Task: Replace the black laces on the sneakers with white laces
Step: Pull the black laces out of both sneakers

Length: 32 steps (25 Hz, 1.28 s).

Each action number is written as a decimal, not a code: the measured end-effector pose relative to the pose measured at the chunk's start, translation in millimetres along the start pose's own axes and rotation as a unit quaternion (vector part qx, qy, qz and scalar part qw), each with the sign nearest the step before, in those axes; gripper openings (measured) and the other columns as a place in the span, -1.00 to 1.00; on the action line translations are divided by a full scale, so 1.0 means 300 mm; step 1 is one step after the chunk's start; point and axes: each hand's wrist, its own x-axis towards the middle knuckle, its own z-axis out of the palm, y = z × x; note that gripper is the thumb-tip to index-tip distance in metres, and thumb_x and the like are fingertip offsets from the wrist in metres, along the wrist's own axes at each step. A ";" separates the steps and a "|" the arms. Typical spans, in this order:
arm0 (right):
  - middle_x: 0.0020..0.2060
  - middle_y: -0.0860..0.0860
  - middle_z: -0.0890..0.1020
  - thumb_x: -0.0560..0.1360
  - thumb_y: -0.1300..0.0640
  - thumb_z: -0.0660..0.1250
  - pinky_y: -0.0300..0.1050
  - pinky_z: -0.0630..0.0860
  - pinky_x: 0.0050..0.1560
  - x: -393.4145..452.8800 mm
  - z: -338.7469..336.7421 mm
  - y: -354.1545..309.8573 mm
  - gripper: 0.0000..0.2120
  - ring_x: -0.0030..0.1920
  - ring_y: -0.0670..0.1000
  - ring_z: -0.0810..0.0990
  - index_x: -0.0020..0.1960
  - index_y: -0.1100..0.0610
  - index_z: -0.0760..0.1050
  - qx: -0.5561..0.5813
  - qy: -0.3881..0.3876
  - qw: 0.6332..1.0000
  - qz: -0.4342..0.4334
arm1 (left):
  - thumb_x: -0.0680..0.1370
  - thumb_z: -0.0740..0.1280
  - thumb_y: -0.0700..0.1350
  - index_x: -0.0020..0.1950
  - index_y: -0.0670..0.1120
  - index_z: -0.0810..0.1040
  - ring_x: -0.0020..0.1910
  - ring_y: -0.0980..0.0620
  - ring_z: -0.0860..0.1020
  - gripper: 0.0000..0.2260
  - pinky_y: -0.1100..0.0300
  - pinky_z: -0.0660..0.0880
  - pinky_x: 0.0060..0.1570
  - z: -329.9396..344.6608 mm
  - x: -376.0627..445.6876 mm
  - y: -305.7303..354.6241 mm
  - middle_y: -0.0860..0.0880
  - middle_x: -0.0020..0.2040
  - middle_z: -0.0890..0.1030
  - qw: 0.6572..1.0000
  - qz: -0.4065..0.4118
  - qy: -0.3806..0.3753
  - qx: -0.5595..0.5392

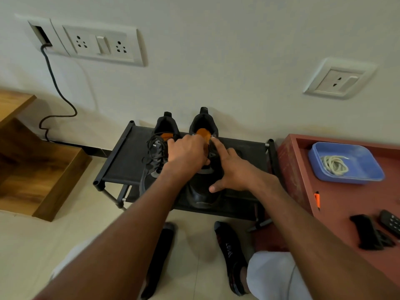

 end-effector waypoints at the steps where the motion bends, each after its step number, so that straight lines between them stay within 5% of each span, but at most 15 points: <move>1: 0.58 0.13 0.17 0.35 -0.09 0.67 0.23 0.53 0.33 0.009 -0.010 -0.004 0.36 0.45 0.27 0.46 0.60 -0.32 -0.42 0.000 0.000 1.000 -0.003 | 0.52 0.51 0.09 0.07 0.08 0.67 0.08 -0.11 0.62 -0.82 -0.17 0.35 0.29 -0.004 0.013 -0.005 0.00 0.00 0.65 1.000 -0.002 -0.003 -0.001; 3: 0.60 0.12 0.12 0.35 -0.16 0.66 0.25 0.53 0.32 0.025 -0.023 -0.021 0.32 0.47 0.30 0.43 0.60 -0.37 -0.39 -0.009 -0.006 1.000 -0.005 | 0.52 0.50 0.03 -0.03 0.05 0.67 0.02 -0.10 0.63 -0.90 -0.15 0.43 0.24 -0.004 0.026 -0.028 0.00 -0.05 0.66 0.999 -0.012 -0.019 -0.034; 6: 0.61 0.10 0.10 0.31 -0.17 0.67 0.33 0.53 0.31 0.045 -0.027 -0.039 0.33 0.46 0.34 0.44 0.58 -0.39 -0.36 -0.034 -0.006 0.999 0.005 | 0.58 0.48 -0.04 -0.18 -0.06 0.66 -0.15 -0.01 0.67 -0.83 -0.01 0.61 0.02 -0.020 0.038 -0.074 -0.03 -0.21 0.72 0.970 -0.041 -0.067 -0.231; 10: 0.60 0.10 0.12 0.27 -0.08 0.72 0.39 0.52 0.30 0.047 -0.025 -0.040 0.36 0.44 0.36 0.45 0.56 -0.40 -0.34 -0.027 -0.003 0.999 0.031 | 0.66 0.38 -0.08 -0.04 -0.16 0.61 -0.28 0.07 0.65 -0.84 0.27 0.51 -0.25 -0.079 0.022 -0.087 -0.07 -0.23 0.71 0.912 -0.015 -0.059 -0.406; 15: 0.57 0.10 0.14 0.27 -0.04 0.73 0.37 0.55 0.28 0.044 -0.030 -0.043 0.37 0.41 0.33 0.48 0.56 -0.41 -0.34 -0.020 -0.005 0.999 0.031 | 0.49 0.54 0.02 0.11 0.02 0.61 -0.06 -0.02 0.62 -0.75 0.05 0.54 -0.09 -0.034 0.013 -0.063 0.05 -0.02 0.63 0.994 0.093 -0.031 -0.051; 19: 0.58 0.11 0.14 0.28 -0.03 0.72 0.35 0.55 0.29 0.039 -0.032 -0.049 0.37 0.42 0.32 0.47 0.57 -0.39 -0.34 -0.021 -0.005 0.999 0.024 | 0.52 0.51 -0.05 -0.15 0.03 0.66 -0.13 0.00 0.62 -0.92 0.01 0.55 -0.05 -0.037 0.018 -0.042 0.07 -0.14 0.65 0.996 0.067 0.033 -0.056; 21: 0.56 0.12 0.16 0.28 -0.03 0.72 0.34 0.55 0.29 0.036 -0.033 -0.048 0.36 0.42 0.31 0.47 0.58 -0.36 -0.32 -0.021 -0.002 0.999 0.024 | 0.58 0.47 -0.09 -0.15 -0.06 0.65 -0.15 0.05 0.66 -0.88 0.15 0.59 -0.11 -0.072 0.026 -0.052 0.04 -0.18 0.70 0.959 0.013 0.035 -0.279; 23: 0.57 0.14 0.16 0.29 -0.03 0.72 0.34 0.55 0.29 0.037 -0.035 -0.049 0.36 0.44 0.32 0.46 0.60 -0.33 -0.31 -0.022 -0.002 0.999 0.023 | 0.67 0.35 -0.15 -0.06 -0.15 0.57 -0.10 0.01 0.72 -0.86 0.22 0.54 -0.20 -0.116 0.026 -0.071 -0.04 -0.10 0.75 0.852 -0.040 0.026 -0.521; 24: 0.57 0.15 0.16 0.29 -0.03 0.72 0.33 0.54 0.30 0.038 -0.035 -0.048 0.36 0.44 0.32 0.45 0.61 -0.32 -0.31 -0.023 -0.002 0.999 0.023 | 0.70 0.30 -0.16 -0.02 -0.16 0.53 -0.11 0.00 0.73 -0.87 0.20 0.52 -0.22 -0.122 0.028 -0.081 -0.08 -0.08 0.75 0.833 -0.041 0.023 -0.552; 28: 0.57 0.15 0.16 0.28 -0.02 0.72 0.33 0.55 0.30 0.043 -0.032 -0.056 0.38 0.44 0.30 0.46 0.60 -0.34 -0.33 -0.026 -0.006 0.999 0.026 | 0.61 0.44 -0.11 0.00 -0.07 0.54 -0.20 0.03 0.61 -0.91 0.24 0.43 -0.28 -0.064 0.043 -0.108 -0.02 -0.14 0.62 0.973 0.042 0.018 -0.224; 32: 0.56 0.14 0.15 0.29 -0.02 0.72 0.32 0.56 0.29 0.043 -0.034 -0.056 0.37 0.43 0.31 0.47 0.60 -0.35 -0.34 -0.025 -0.010 0.999 0.026 | 0.44 0.60 0.07 -0.04 0.01 0.62 -0.16 0.09 0.53 -0.75 0.25 0.35 -0.27 -0.037 0.036 -0.109 0.13 -0.14 0.51 0.987 0.128 -0.022 -0.090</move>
